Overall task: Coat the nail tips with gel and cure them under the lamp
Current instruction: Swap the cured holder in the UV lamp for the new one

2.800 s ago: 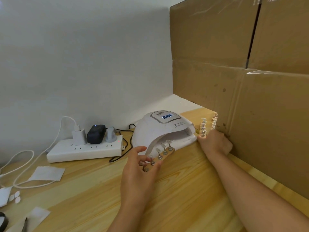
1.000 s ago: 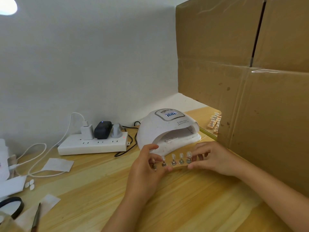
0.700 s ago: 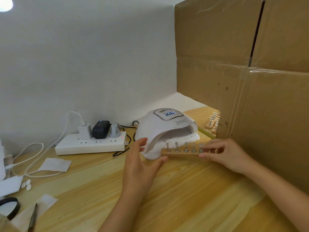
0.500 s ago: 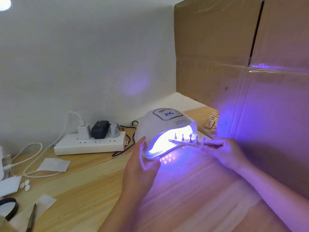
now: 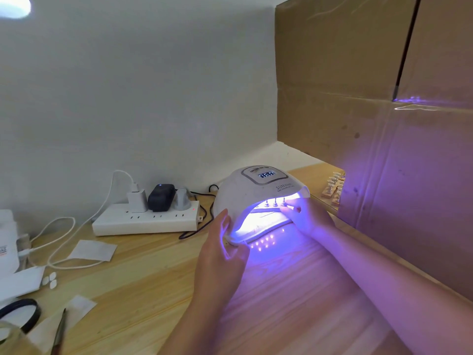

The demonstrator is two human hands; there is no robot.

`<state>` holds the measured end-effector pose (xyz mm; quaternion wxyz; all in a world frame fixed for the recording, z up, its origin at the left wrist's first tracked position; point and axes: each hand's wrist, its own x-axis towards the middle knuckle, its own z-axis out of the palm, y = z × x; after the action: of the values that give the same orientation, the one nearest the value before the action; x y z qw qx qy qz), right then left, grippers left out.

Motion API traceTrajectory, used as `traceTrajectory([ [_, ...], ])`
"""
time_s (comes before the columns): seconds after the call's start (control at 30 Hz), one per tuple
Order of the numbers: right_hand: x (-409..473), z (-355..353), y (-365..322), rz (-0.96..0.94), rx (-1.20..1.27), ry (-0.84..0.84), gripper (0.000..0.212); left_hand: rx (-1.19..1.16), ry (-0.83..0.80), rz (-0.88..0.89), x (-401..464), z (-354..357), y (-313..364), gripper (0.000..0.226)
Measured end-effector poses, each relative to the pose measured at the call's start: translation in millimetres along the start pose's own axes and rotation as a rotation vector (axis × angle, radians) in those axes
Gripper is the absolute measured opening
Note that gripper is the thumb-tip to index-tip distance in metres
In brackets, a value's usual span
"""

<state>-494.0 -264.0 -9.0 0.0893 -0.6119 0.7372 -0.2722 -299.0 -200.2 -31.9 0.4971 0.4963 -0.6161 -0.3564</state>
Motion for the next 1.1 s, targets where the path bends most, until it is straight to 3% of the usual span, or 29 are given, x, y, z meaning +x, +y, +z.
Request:
traceTrajectory([
  [0.13,-0.9,6.3,-5.8,0.158,-0.043,0.116,0.037,-0.009,0.004,-0.011,-0.2,-0.5,0.8,0.062],
  [0.23,-9.8,6.4,-5.0,0.149,-0.007,0.264,0.019,-0.016,0.006,-0.012,0.2,0.0,1.5,0.061],
  [0.33,-24.8,-2.0,-5.7,0.015,0.122,0.501,0.038,-0.019,0.012,-0.016,1.5,0.5,1.3,0.06],
  [0.4,-31.7,-13.1,-11.2,-0.166,0.24,0.585,0.03,-0.012,0.01,-0.017,1.6,0.5,1.2,0.061],
  [0.5,-21.2,-29.5,-28.9,-0.365,0.239,0.487,0.013,0.007,-0.008,-0.015,0.9,-0.5,1.6,0.062],
  [0.53,-14.1,-32.7,-36.4,-0.376,0.163,0.433,0.022,0.008,-0.01,-0.013,0.9,-0.9,1.2,0.061],
  [0.6,-0.1,-34.8,-49.4,-0.364,0.003,0.327,0.035,0.005,-0.013,-0.013,1.2,-1.7,1.0,0.061],
  [0.8,16.2,-28.0,-68.9,-0.295,-0.137,0.169,0.036,-0.013,-0.011,-0.022,2.9,-0.9,-1.6,0.062],
  [1.1,7.2,-23.7,-78.4,-0.344,-0.415,0.273,0.036,-0.105,0.017,-0.02,2.8,-0.3,-4.1,0.06],
])
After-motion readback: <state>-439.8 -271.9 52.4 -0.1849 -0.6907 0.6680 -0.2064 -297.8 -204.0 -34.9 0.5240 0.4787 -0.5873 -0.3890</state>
